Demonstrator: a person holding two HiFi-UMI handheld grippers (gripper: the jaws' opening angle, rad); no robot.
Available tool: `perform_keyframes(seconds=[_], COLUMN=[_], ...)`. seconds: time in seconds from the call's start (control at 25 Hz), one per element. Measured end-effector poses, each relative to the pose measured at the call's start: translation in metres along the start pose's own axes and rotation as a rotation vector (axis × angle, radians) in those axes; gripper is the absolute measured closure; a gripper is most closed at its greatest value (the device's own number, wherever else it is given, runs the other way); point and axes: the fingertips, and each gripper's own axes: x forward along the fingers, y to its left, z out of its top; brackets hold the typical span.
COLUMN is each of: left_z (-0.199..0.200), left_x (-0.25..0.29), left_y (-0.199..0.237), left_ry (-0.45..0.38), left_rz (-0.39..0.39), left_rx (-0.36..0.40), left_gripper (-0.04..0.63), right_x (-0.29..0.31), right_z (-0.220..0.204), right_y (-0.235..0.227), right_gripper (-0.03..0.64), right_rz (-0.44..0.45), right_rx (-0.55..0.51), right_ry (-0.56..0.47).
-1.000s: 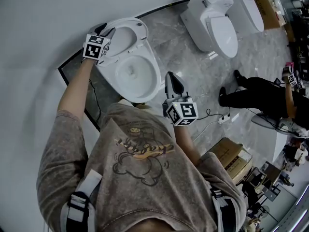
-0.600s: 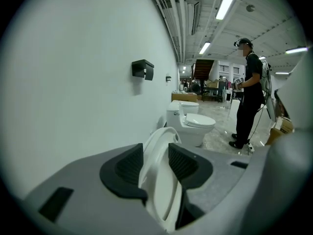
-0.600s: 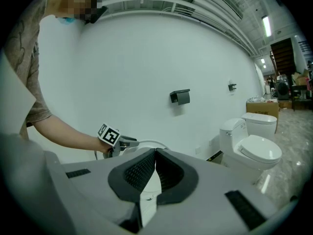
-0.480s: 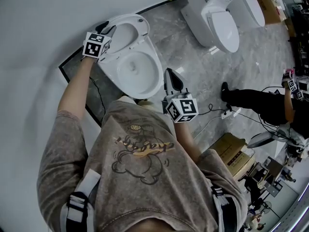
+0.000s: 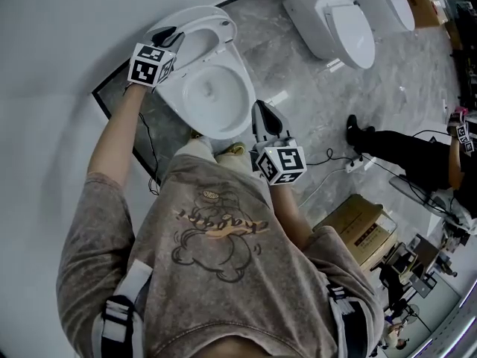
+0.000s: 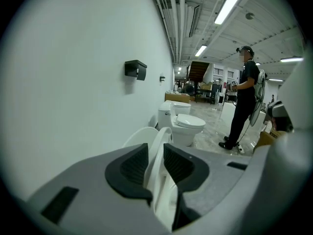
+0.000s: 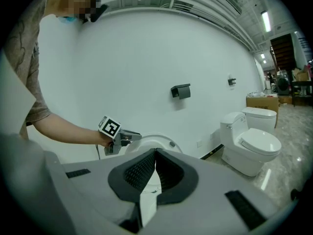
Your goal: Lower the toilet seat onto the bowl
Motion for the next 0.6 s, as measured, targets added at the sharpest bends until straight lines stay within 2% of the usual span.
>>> perform_keyframes(seconds=[0.16, 0.36, 0.6], left_z=[0.000, -0.002, -0.017], left_x=[-0.007, -0.012, -0.021], left_y=[-0.013, -0.038, -0.080], left_ry=[-0.010, -0.012, 0.026], left_rz=[0.022, 0.010, 0.023], left_rx=[0.007, 0.008, 0.068], left_gripper=[0.492, 0.512, 0.517], right_x=[-0.011, -0.025, -0.050], right_z=[-0.004, -0.013, -0.026], right_y=[-0.001, -0.016, -0.034], right_gripper=[0.591, 0.591, 0.591], right_rz=[0.010, 0.010, 0.015], right_rx=[0.006, 0.016, 0.028], right_ry=[-0.003, -0.005, 0.002])
